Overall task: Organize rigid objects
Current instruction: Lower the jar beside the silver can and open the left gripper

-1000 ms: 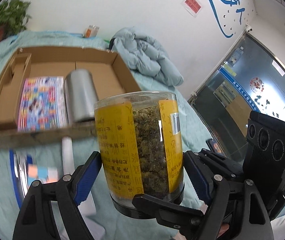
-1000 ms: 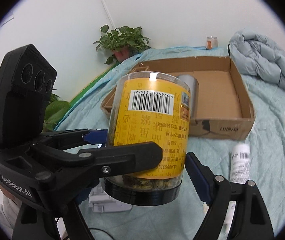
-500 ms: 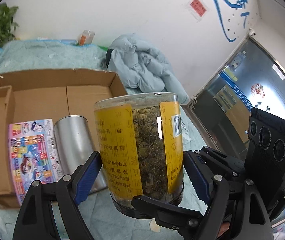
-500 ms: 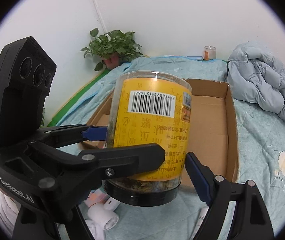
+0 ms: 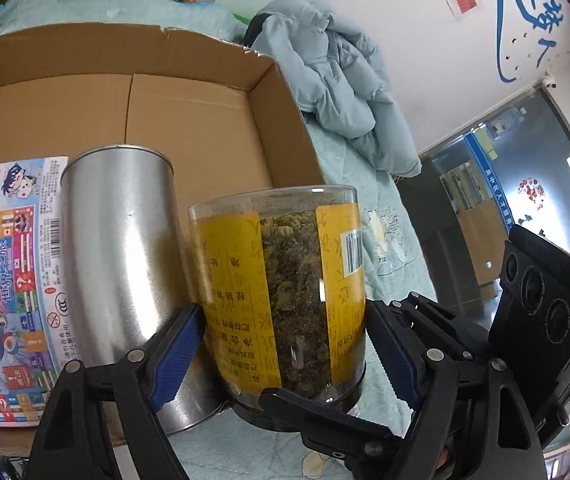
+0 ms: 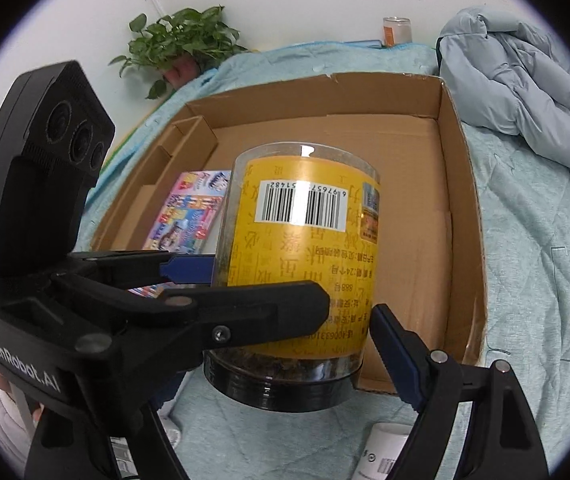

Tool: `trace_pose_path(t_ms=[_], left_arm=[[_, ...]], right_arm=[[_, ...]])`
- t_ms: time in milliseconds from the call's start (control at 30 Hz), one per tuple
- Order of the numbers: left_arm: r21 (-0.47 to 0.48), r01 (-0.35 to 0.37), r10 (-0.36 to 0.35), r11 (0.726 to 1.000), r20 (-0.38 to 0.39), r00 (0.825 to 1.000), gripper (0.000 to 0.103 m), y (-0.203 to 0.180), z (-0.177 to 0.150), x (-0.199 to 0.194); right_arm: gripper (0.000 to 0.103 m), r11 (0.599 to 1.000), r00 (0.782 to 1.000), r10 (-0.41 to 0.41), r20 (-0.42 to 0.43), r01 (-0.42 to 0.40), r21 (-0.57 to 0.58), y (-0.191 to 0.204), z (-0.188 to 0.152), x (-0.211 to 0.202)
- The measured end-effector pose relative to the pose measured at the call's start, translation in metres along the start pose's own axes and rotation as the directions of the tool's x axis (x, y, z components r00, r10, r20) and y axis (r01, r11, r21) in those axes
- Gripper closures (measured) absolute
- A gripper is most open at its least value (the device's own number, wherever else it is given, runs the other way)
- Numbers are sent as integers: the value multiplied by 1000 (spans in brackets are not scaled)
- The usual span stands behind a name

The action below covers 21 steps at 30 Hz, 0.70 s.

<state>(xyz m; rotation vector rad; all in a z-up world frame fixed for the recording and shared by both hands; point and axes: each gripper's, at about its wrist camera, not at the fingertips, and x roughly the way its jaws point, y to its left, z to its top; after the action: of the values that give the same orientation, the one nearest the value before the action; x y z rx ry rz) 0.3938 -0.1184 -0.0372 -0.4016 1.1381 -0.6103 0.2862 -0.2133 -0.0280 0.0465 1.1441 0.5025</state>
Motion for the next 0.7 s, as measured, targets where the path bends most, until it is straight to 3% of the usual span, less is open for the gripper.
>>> trace_pose_path(t_ms=[300,433,533,633,700], left_arm=[[24,-58,57,998,35,998,30,-1,-11,-9],[34,-109,104,993,130,986,30,1,-25,-38],[43,-191,174,981,252,952,28,2,-42,-69],[33,-282,253,959,355,900,22,3,-69,-98],[20,-392,347,920,423,837,8,1,-89,-112]], right_arm=[[20,997,998,-32,-60,36,65,-14,-2,21],[18,994,994,-70,-82,77,77,-18,-5,34],[17,996,997,-70,-42,73,59,-15,-15,27],[16,997,998,-58,32,56,55,-10,-30,3],[16,996,992,-75,98,69,64,-7,-43,-13]])
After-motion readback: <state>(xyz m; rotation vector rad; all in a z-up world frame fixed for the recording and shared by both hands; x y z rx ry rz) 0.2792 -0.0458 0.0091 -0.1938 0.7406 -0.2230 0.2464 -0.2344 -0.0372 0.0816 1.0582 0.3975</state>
